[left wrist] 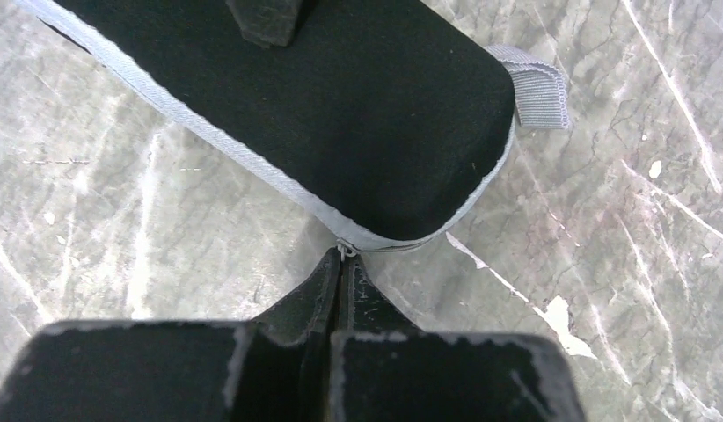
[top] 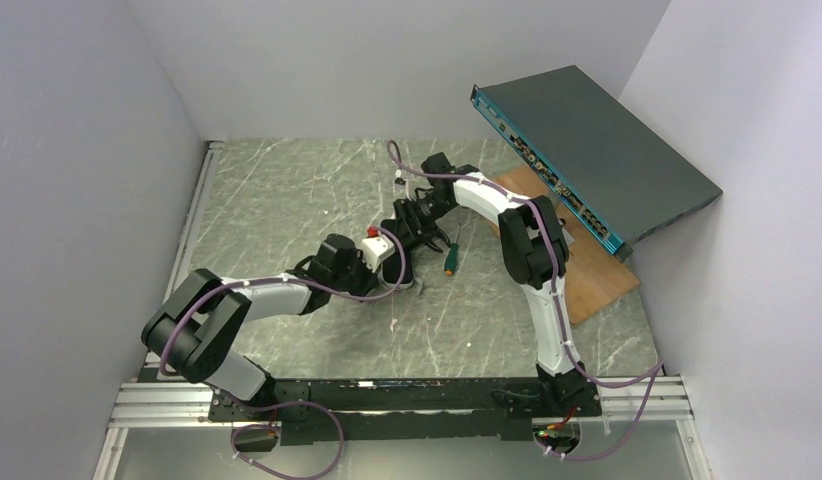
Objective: Open the umbrella
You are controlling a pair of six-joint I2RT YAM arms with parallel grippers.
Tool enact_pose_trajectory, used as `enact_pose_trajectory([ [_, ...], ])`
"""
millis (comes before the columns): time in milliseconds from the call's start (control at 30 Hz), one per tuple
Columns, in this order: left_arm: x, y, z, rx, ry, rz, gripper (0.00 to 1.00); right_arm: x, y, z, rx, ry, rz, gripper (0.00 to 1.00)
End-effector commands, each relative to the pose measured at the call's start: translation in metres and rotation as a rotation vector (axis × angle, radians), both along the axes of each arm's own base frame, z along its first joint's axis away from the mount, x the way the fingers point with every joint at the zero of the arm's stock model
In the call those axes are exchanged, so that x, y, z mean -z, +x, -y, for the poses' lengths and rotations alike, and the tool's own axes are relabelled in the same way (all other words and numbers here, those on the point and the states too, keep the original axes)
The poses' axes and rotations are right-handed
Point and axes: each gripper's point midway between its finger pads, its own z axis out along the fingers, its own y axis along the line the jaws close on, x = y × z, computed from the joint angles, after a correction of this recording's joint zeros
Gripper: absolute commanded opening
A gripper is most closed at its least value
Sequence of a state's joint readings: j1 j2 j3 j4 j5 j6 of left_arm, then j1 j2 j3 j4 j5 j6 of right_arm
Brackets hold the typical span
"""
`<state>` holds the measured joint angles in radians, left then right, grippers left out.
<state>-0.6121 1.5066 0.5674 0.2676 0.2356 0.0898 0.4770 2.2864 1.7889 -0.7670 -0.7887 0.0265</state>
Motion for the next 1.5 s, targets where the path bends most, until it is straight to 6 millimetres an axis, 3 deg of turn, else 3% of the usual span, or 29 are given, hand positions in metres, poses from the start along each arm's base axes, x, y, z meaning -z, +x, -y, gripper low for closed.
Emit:
enact_pose_trajectory([
  [0,-0.028,0.024,-0.005,0.001,-0.036,0.088,0.01,0.041,-0.004,0.014,-0.076,-0.109,0.088,0.01],
  [300,-0.037,0.073,-0.009,-0.084,-0.066,0.088,0.0,0.037,-0.014,0.012,-0.146,-0.061,0.091,0.0],
  [667,-0.042,0.146,-0.041,-0.321,-0.175,0.0,0.0,0.035,-0.021,0.013,-0.173,-0.032,0.08,0.0],
  [800,-0.05,0.162,-0.056,-0.357,-0.182,0.013,0.0,0.034,-0.02,0.012,-0.181,-0.025,0.087,0.0],
  [900,-0.049,0.163,-0.066,-0.381,-0.168,0.008,0.16,0.033,-0.013,0.011,-0.172,-0.032,0.106,0.0],
  [967,-0.049,0.16,-0.07,-0.392,-0.182,-0.006,0.29,0.028,0.0,0.009,-0.154,-0.035,0.137,0.14],
  [1033,-0.049,0.155,-0.071,-0.4,-0.191,-0.02,0.34,0.017,0.017,0.005,-0.134,-0.026,0.167,0.42],
  [1100,-0.05,0.15,-0.071,-0.402,-0.196,-0.033,0.37,-0.002,0.032,-0.002,-0.126,0.015,0.208,0.63],
  [1200,-0.05,0.146,-0.077,-0.436,-0.181,-0.045,0.41,-0.034,0.05,-0.009,-0.093,0.041,0.306,0.82],
  [1267,-0.053,0.148,-0.082,-0.46,-0.186,-0.04,0.46,-0.04,0.052,-0.009,-0.066,0.002,0.337,0.95],
  [1367,-0.064,0.154,-0.09,-0.506,-0.201,-0.038,0.57,-0.032,0.04,-0.002,-0.063,-0.131,0.338,0.99],
  [1467,-0.074,0.158,-0.104,-0.568,-0.185,-0.029,0.79,-0.025,0.014,0.0,-0.065,-0.171,0.265,1.0],
])
